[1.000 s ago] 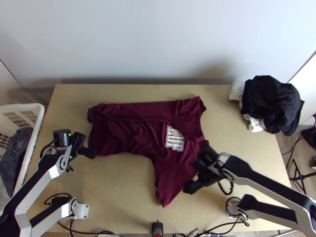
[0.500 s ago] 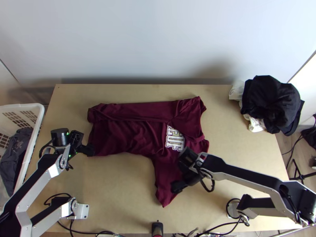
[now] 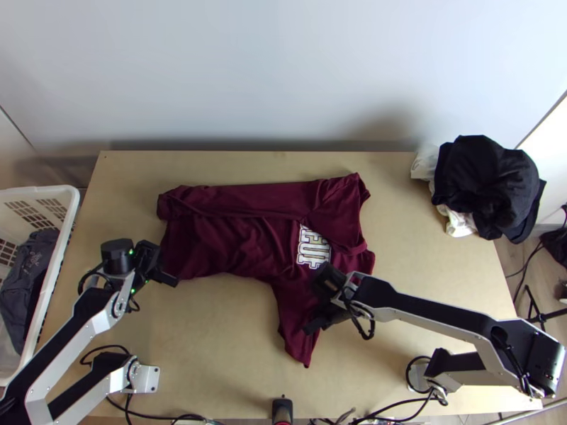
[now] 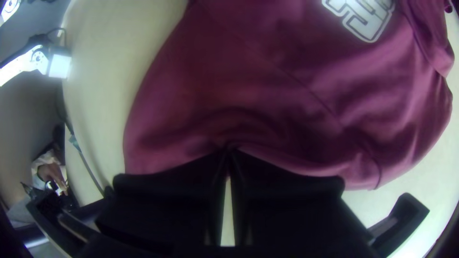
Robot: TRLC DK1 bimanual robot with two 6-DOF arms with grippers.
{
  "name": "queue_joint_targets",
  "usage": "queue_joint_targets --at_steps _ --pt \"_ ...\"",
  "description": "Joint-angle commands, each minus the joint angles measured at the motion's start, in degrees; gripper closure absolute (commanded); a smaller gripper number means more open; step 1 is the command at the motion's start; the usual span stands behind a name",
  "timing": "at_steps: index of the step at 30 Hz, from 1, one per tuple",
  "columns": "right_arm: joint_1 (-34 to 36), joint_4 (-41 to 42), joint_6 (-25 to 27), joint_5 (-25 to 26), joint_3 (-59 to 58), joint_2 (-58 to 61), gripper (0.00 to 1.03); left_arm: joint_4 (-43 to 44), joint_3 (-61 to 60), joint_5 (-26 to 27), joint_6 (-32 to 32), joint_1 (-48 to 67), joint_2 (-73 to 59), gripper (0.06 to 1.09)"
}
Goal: Fold the t-shirt
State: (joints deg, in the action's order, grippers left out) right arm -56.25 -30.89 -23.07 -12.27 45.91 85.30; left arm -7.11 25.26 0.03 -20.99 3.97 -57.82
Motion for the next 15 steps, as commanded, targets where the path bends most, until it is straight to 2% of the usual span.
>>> queue_joint_targets --at_steps 1,4,9,13,14,15 --pt "-0.09 -0.83 0.75 0.5 1.11 -0.83 1.0 -1.94 -2.67 -0.47 -0.19 0.6 -0.27 1.05" --pt "0.35 -1.1 0.66 0.41 1.46 -0.83 1.0 -5.1 -2.58 -0.74 -0.28 -0.45 -1.06 1.05" --pt "0.26 -1.62 0.75 0.41 2.61 -0.57 1.0 -4.14 -2.23 -0.74 0.34 -1.68 -5.99 1.05" --pt "0.26 -3.03 1.36 0.41 3.48 -0.48 1.0 -4.66 0.23 -0.65 3.24 -1.68 -9.24 1.05" --pt "0.26 -3.21 1.45 0.41 3.57 -0.48 1.0 -4.66 0.41 -0.65 3.42 -1.68 -9.15 1.04" --pt "0.17 -3.47 1.45 0.41 3.66 -0.48 1.0 -4.75 0.5 -0.65 3.59 -1.59 -9.15 0.96"
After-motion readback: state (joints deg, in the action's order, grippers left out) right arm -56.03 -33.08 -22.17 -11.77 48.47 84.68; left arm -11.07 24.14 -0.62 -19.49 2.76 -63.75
